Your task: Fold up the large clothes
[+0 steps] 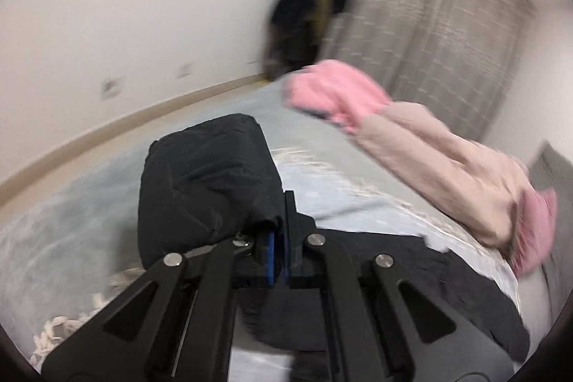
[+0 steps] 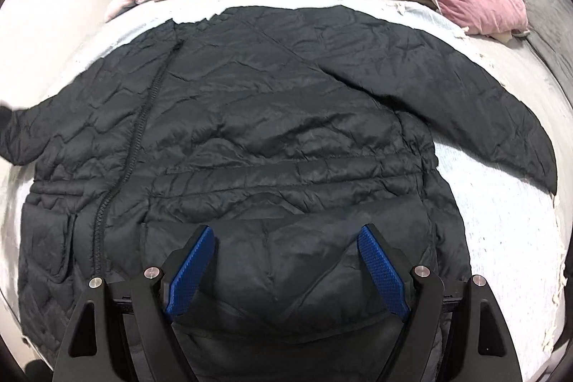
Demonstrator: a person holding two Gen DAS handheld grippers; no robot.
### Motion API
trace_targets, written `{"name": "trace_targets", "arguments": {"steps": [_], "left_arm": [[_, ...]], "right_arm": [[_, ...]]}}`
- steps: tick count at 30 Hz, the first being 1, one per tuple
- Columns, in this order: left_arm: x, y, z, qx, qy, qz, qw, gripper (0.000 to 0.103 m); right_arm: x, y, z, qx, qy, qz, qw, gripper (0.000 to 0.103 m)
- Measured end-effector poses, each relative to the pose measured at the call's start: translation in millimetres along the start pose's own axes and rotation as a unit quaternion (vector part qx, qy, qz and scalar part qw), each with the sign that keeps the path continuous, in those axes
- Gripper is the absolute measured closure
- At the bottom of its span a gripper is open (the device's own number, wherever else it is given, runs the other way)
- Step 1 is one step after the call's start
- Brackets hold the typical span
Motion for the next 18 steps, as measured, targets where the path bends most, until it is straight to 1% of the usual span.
{"name": "trace_targets", "arguments": {"steps": [3, 8, 11, 13, 16, 18], "left_arm": [[5, -65, 1, -0.040, 0.007, 0.052, 0.9978, 0.099], [-3, -143, 27, -0.102, 0.023, 0.095, 0.9900, 0.099], [-10, -186, 56, -0.128, 0.049, 0.124, 0.9827, 0.099], [-14, -205, 75, -0.142, 0.066, 0.134, 0.9785, 0.099], [-20, -232, 110, -0.166, 0.102, 0.148, 0.9695, 0.099], [-30, -244, 140, -0.197, 0.141, 0.152, 0.9582, 0.099]], "right_arm": [[0, -2, 0, -0.008, -0.003, -0.007, 1.000, 0.019], [-1, -9, 2, -0.016, -0.004, -0.006, 1.000, 0.019], [2, -14, 2, -0.022, -0.008, -0.002, 1.000, 0.019], [3, -17, 1, -0.026, -0.011, 0.001, 1.000, 0.019], [3, -21, 0, -0.023, -0.016, 0.017, 0.999, 0.019], [3, -22, 0, -0.021, -0.016, 0.024, 0.999, 0.019]]}}
Point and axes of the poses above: each gripper's, at about its wrist camera, not at the fingertips, and x roughly against the way its jaws point, y to its left, z to its underside, the point moved 5 cm from there along -x, roughly the way its jaws point, and after that the axes turned 1 degree about -y, right-handed, at the moved point
